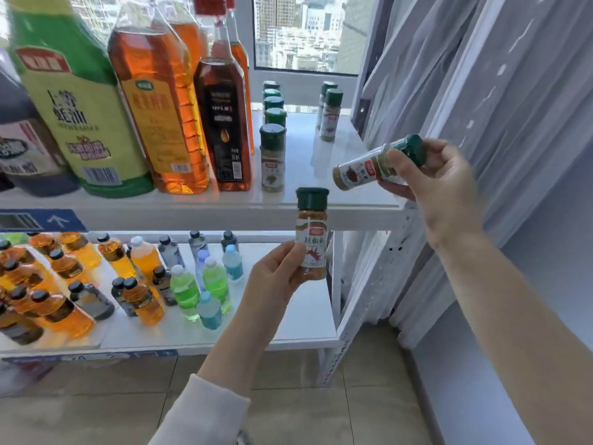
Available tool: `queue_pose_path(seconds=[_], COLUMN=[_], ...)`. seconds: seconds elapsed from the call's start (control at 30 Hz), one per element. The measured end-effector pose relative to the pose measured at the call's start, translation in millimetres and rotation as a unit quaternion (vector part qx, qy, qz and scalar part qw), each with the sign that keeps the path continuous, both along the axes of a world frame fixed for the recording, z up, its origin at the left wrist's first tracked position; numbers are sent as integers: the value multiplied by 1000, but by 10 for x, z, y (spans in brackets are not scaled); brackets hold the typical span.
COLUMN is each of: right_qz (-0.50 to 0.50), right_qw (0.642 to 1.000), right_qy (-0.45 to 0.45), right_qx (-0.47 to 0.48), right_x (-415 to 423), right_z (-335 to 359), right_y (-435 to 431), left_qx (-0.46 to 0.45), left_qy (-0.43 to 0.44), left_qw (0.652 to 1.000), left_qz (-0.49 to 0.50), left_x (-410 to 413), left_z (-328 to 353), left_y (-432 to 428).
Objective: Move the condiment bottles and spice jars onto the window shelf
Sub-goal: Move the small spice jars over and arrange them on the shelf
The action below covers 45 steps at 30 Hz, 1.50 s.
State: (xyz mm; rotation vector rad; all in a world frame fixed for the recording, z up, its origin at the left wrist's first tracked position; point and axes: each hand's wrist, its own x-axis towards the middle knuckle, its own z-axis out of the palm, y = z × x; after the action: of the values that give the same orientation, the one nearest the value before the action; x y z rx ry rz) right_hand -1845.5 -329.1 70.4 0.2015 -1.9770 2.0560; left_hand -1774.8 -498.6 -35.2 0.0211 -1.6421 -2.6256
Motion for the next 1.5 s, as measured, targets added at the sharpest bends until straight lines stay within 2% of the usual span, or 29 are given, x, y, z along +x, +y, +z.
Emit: queue_pose_path(seconds=[0.27,0.57,1.0,1.5], right_qz=[-46,-53,-38,-47], right_qw=[995,980,968,981], right_qy=[11,-2,6,-2], right_qx=[92,190,249,189], right_x=[-1219,-2085,-2368,-2390], right_z=[2,-83,-97,-200], right_y=[-275,-444,-551,-610], left_qx=[-54,-78,-101,-130], left_qy=[9,-12,-2,-2], left_qw=[998,996,993,989], left_qz=[-16,43,62,70], left_x=[-628,-1112,-1635,-1728], left_z=[251,467,591,539], left_y=[-27,63,133,112])
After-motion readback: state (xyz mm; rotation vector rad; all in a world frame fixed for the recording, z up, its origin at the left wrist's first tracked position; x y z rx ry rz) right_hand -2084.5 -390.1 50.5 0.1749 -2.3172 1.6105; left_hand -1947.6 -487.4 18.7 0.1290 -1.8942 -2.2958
